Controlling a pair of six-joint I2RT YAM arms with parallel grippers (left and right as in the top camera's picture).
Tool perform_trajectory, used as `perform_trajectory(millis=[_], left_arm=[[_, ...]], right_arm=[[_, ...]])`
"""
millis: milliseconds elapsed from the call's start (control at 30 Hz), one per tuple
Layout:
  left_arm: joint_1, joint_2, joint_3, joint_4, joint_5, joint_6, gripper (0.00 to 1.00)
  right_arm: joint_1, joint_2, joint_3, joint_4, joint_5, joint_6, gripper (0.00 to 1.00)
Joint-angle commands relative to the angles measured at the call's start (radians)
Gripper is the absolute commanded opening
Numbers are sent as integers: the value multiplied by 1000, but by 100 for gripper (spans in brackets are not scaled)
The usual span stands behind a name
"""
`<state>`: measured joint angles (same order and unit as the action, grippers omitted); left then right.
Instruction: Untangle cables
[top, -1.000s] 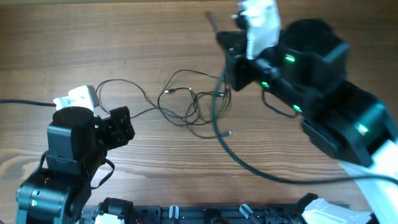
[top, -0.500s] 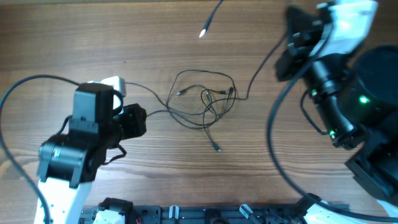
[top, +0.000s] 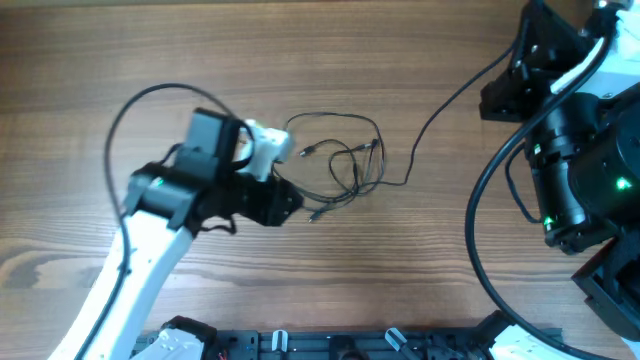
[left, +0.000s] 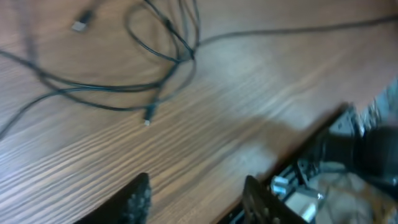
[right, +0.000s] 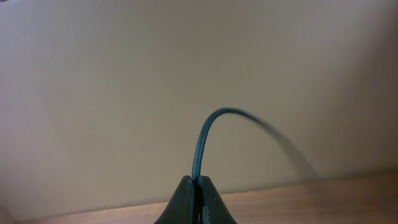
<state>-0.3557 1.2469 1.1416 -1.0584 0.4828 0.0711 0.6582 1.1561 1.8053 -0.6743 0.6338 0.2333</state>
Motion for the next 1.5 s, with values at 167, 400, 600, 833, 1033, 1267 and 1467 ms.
perform_trajectory(millis=[167,400,600,833,1033,1267,1467], left_arm=[[-98,159,-10,42,51,109,50],[-160,174,-10,115,51,108,52],[-175,164,-9,110,52,92,48],[-175,27,-8,105,89,71,44],[-175,-155,-8,59,65,71,47],[-175,-293,-8,-33,-73,70,58],[-175,-310,-8,-53,-84,71,61]], right_arm=[[-2,-29,10,3,303,-25,4],[-2,-14,5,-171,113,12,4],[-2,92,1,-325,-140,43,4],[-2,351,1,-426,-149,26,4],[-60,549,1,-386,-178,-21,4],[-224,636,1,-424,-803,-181,86],[-318,640,-1,-654,-867,-153,100]])
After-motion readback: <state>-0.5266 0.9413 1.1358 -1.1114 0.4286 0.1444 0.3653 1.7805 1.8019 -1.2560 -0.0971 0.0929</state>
